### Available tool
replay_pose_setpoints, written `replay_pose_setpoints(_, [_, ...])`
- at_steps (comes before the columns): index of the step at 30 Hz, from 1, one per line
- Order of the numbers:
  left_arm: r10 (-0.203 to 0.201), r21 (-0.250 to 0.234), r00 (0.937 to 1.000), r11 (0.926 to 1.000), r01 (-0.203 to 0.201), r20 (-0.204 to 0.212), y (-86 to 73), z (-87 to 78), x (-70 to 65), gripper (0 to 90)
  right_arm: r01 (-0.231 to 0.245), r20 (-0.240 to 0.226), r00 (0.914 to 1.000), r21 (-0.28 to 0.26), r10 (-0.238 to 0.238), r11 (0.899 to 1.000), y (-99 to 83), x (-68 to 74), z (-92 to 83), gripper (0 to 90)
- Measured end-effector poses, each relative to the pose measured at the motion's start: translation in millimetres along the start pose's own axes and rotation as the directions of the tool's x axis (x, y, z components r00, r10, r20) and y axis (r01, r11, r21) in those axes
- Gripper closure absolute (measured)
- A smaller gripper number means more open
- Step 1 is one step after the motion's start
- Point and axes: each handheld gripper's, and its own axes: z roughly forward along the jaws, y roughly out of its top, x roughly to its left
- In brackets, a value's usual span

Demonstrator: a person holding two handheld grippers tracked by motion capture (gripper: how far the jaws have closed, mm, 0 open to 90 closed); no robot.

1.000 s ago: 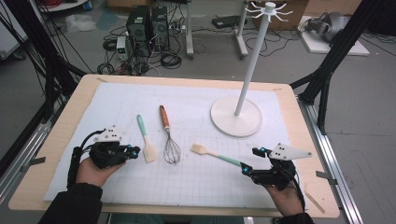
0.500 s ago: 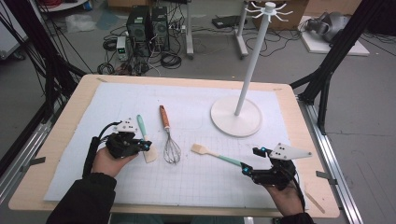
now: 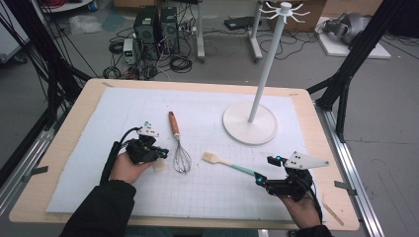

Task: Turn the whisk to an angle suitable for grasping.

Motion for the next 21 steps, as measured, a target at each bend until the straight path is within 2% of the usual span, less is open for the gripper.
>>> replay_pose_setpoints(6, [-0.021,0.005,0.9998,0.9998,0.021,0.0,4.1,7.1,3.0,89.7,0.0,-0.004,1.0,0.003,0.0,1.0,0.1,0.2,0.8,24.9])
replay_pose_setpoints(11, [-0.01,0.022,0.9999,0.9997,0.01,-0.004,7.2,12.8,0.1,89.7,0.005,-0.003,1.0,0.0,-0.005,1.0,0.3,0.1,1.1,24.9])
replay_pose_setpoints(21, [-0.03,0.031,0.9995,0.9991,0.03,-0.009,8.8,21.4,0.4,89.7,0.004,0.0,1.0,0.0,-0.004,1.0,0.5,0.7,1.2,24.9])
